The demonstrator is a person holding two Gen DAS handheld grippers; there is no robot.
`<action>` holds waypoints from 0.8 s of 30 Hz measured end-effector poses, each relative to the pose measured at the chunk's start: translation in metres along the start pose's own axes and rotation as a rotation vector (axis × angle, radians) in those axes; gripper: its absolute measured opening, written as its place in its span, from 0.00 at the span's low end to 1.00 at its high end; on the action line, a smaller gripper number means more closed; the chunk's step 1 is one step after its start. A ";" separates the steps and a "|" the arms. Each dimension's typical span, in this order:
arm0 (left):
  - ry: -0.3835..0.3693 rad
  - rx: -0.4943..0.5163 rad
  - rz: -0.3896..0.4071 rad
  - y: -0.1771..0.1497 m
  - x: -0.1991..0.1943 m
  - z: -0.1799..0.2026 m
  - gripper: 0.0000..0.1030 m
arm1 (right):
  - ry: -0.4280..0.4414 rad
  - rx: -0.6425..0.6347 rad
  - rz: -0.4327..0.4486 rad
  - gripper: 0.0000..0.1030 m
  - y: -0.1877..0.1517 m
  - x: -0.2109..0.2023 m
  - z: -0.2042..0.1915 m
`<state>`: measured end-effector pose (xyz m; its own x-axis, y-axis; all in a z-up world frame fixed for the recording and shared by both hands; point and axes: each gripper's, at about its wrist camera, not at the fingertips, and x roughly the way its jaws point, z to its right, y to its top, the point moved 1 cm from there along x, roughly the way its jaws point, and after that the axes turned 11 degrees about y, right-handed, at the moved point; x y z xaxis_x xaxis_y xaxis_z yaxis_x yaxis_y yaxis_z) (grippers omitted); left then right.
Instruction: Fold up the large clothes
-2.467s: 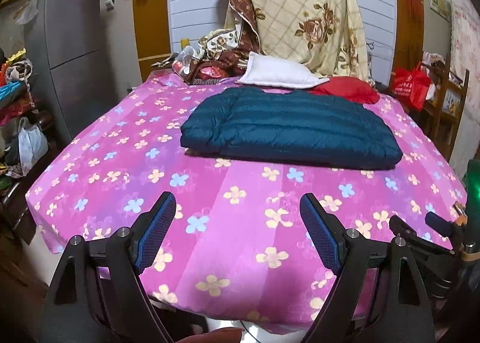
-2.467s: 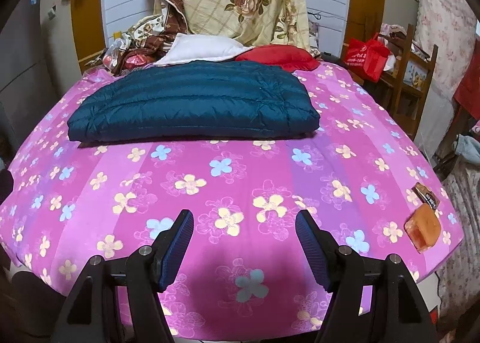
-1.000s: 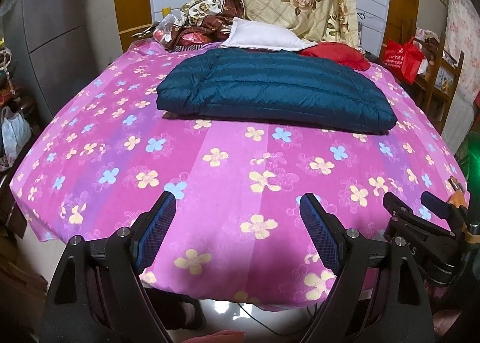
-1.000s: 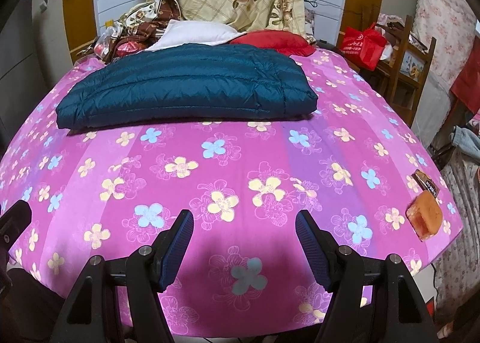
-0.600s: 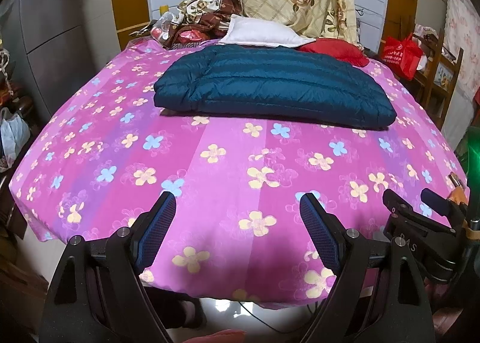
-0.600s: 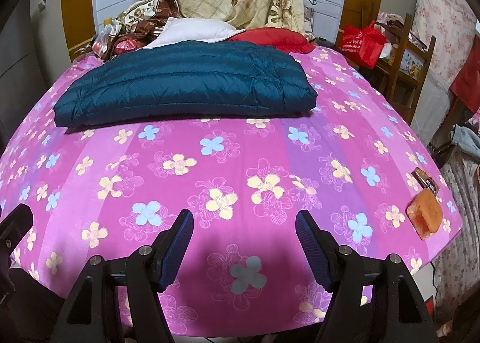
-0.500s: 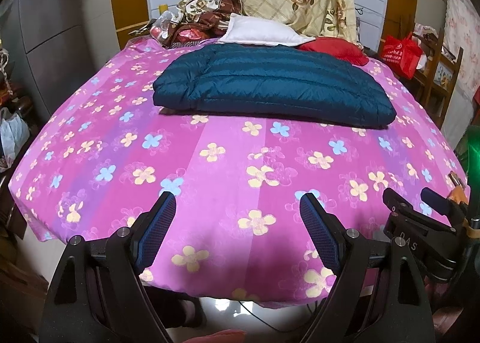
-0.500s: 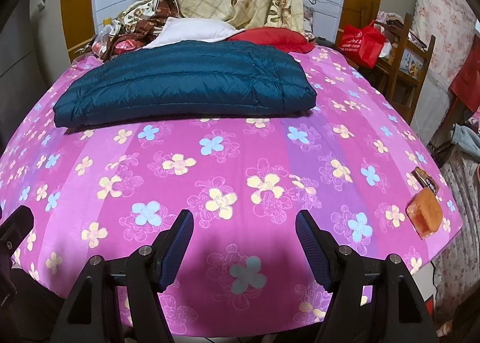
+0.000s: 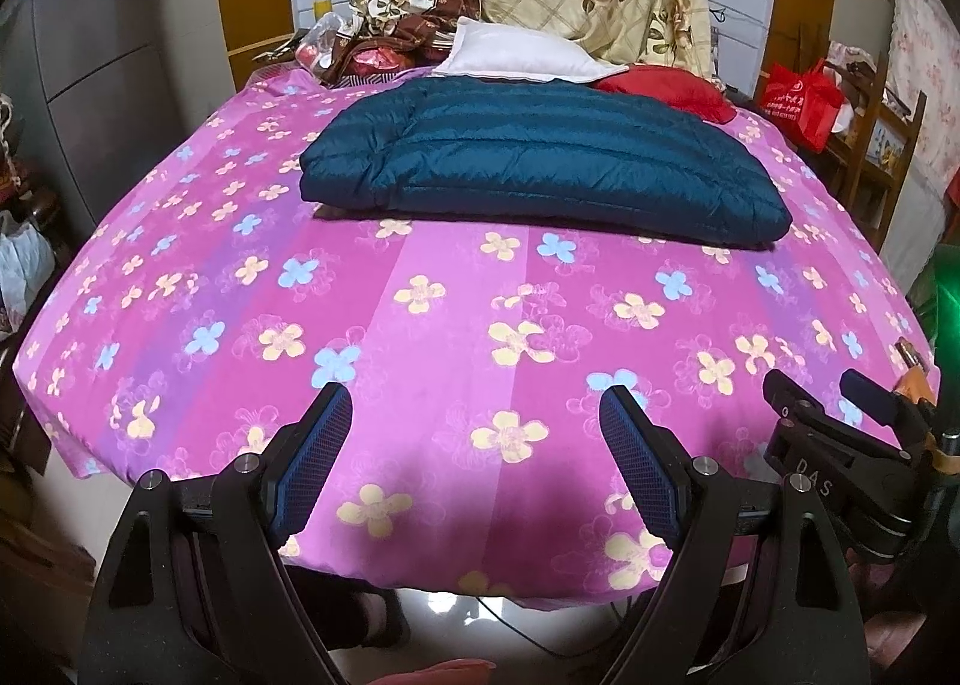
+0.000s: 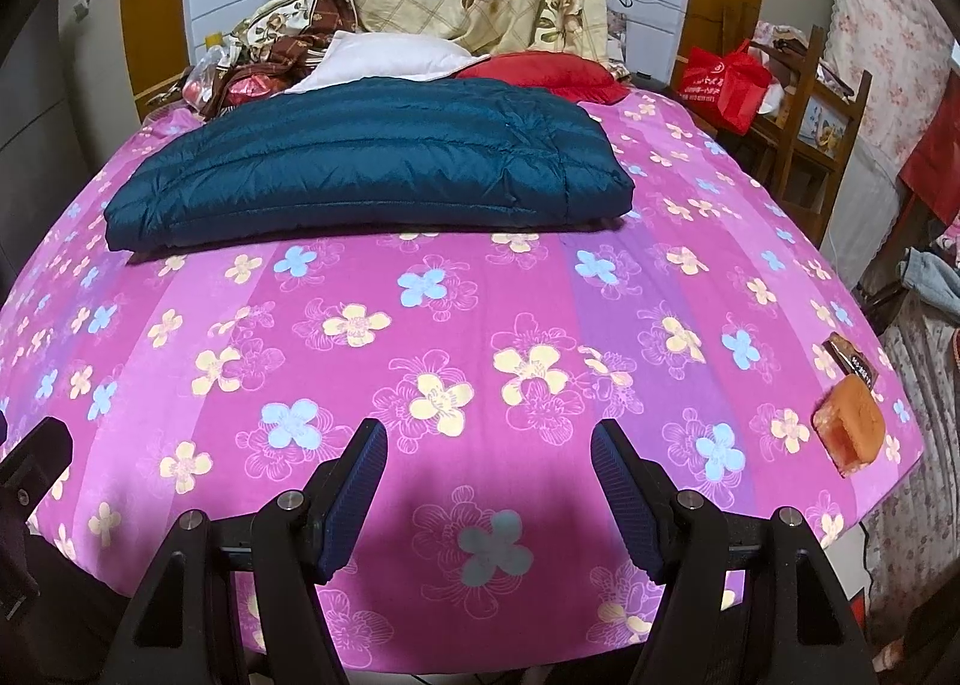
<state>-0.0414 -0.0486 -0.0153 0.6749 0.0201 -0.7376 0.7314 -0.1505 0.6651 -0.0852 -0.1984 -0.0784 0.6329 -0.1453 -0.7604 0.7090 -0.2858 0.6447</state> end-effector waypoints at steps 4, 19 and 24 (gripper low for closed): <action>-0.007 0.003 -0.005 0.001 0.001 0.002 0.82 | 0.002 0.001 -0.003 0.66 0.000 0.001 0.000; -0.008 0.015 -0.030 -0.001 0.008 0.004 0.82 | -0.006 -0.003 -0.010 0.66 0.000 0.003 -0.002; -0.005 0.019 -0.040 -0.003 0.012 0.003 0.82 | -0.009 -0.009 -0.004 0.66 0.000 0.003 -0.002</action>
<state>-0.0357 -0.0512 -0.0266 0.6445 0.0217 -0.7643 0.7559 -0.1685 0.6326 -0.0826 -0.1967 -0.0804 0.6277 -0.1525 -0.7634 0.7140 -0.2781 0.6426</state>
